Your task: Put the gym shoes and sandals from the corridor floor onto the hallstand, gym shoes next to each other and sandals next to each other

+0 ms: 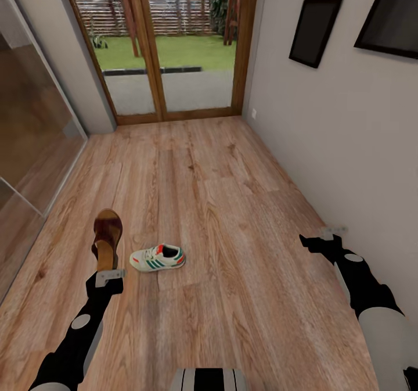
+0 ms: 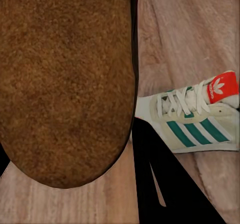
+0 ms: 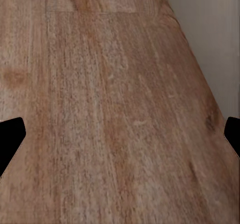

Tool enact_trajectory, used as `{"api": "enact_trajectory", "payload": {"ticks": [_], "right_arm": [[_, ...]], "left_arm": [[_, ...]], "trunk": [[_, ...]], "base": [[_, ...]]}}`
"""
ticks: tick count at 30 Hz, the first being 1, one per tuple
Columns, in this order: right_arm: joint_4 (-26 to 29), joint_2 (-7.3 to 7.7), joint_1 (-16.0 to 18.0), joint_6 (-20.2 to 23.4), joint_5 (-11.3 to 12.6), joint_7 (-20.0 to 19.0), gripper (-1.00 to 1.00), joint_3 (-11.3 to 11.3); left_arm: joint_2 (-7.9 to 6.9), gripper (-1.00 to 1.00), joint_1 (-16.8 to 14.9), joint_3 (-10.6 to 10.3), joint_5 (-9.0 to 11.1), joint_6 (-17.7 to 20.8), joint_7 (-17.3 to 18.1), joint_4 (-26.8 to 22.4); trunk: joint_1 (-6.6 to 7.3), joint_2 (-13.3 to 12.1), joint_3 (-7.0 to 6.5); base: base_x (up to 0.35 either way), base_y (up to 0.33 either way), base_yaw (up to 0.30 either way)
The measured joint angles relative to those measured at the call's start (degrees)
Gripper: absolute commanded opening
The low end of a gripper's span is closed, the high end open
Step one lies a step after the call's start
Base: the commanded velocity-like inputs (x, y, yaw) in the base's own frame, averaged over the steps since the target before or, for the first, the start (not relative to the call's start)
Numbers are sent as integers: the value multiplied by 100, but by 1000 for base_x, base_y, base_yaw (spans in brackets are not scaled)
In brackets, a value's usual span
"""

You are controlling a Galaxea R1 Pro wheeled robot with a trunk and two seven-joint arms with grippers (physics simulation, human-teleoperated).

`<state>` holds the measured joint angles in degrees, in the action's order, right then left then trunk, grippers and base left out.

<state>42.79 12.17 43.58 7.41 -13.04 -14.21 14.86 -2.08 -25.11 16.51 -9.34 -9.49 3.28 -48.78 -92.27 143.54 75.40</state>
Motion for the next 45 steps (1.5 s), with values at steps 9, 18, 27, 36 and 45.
{"api": "enact_trajectory", "payload": {"ticks": [9,18,27,36,45], "right_arm": [[0,6,0,0,0,0,100,0],[0,18,0,0,0,0,100,5],[-15,18,0,-8,0,0,100,0],[-25,18,0,-9,-7,0,100,1],[-28,17,1,-18,-8,1,100,3]], "left_arm": [[1,-100,9,0,1,0,2,-1],[1,-100,9,0,2,0,1,-1],[1,-100,9,0,2,0,2,-1],[1,-100,10,0,2,0,4,-1],[0,-100,11,0,2,1,6,7]], "trunk": [[23,-12,-280],[46,-24,-561],[146,-190,-822],[344,-551,-998],[541,-912,-1160]], "base": [[0,0,-1],[0,0,0],[0,0,0],[0,0,0],[0,0,58]]}}
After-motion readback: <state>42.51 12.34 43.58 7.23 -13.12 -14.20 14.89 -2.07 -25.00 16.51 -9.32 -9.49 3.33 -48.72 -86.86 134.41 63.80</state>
